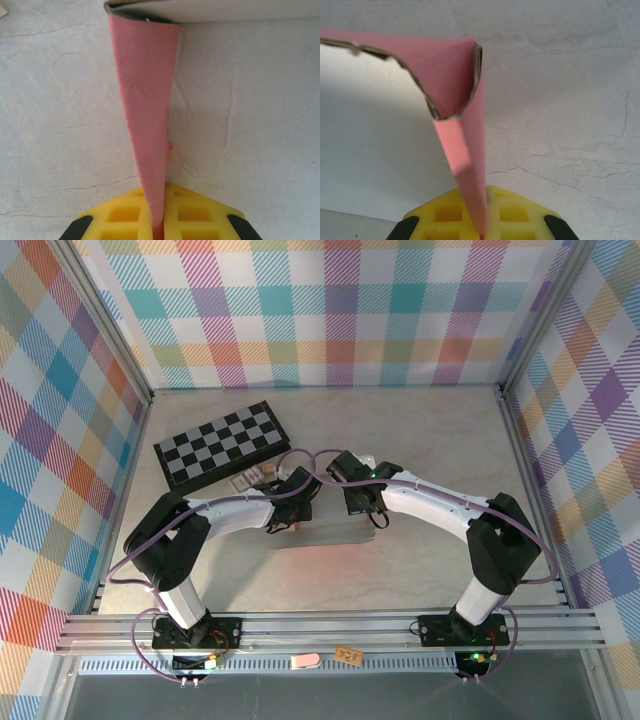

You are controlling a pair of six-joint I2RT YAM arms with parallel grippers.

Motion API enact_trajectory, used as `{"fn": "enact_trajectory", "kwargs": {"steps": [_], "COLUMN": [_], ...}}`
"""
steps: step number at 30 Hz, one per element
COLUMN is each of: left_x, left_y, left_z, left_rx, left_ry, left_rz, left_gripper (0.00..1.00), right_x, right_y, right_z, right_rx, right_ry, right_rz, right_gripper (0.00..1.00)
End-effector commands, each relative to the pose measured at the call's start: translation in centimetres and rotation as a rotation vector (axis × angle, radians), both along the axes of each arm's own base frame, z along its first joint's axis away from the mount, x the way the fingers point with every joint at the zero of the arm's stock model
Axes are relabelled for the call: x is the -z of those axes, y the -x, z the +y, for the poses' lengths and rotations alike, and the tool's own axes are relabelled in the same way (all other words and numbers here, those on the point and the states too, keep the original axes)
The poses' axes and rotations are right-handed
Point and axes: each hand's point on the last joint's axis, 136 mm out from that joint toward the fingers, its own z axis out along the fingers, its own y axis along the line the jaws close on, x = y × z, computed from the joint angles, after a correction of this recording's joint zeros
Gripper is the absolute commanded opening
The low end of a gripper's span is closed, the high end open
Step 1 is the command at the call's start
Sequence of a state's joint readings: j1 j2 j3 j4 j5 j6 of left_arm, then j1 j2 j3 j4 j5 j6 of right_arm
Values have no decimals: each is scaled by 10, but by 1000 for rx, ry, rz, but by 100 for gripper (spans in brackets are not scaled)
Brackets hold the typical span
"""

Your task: Fold the paper box

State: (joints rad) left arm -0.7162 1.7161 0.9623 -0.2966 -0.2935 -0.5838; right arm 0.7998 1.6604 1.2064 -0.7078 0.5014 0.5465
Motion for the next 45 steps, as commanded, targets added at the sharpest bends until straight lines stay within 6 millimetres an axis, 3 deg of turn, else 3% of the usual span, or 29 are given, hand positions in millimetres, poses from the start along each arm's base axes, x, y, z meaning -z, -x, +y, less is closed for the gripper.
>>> {"fn": "enact_trajectory", "kwargs": {"steps": [1, 10, 15, 20, 21, 24, 26, 34, 45], "left_x": [55, 54, 39, -25, -37, -61, -64, -52, -39], "left_y": [58, 63, 50, 28, 26, 21, 21, 10, -20], "left_z": [78, 87, 65, 31, 23, 1, -3, 10, 7], "left_rx": [-39, -47, 1, 53, 70, 129, 147, 116, 129], "left_ry": [-341, -364, -278, -55, -1, 173, 222, 305, 261], "left_rz": [251, 241, 204, 38, 16, -2, 19, 68, 59], "left_gripper": [2, 0, 3, 64, 70, 71, 70, 60, 49], "right_x": [-15, -14, -17, -16, -15, -13, -12, -10, -8], "right_y": [-8, -8, -8, -7, -6, -7, -7, -7, -6], "right_z": [-6, -7, -5, -5, -6, -6, -5, -1, 1], "right_rx": [37, 39, 38, 42, 43, 45, 47, 39, 31], "right_ry": [17, 22, 19, 18, 21, 23, 24, 17, 10], "right_rz": [-55, -56, -64, -64, -62, -59, -55, -45, -30], "right_gripper": [0, 0, 0, 0, 0, 0, 0, 0, 0]}}
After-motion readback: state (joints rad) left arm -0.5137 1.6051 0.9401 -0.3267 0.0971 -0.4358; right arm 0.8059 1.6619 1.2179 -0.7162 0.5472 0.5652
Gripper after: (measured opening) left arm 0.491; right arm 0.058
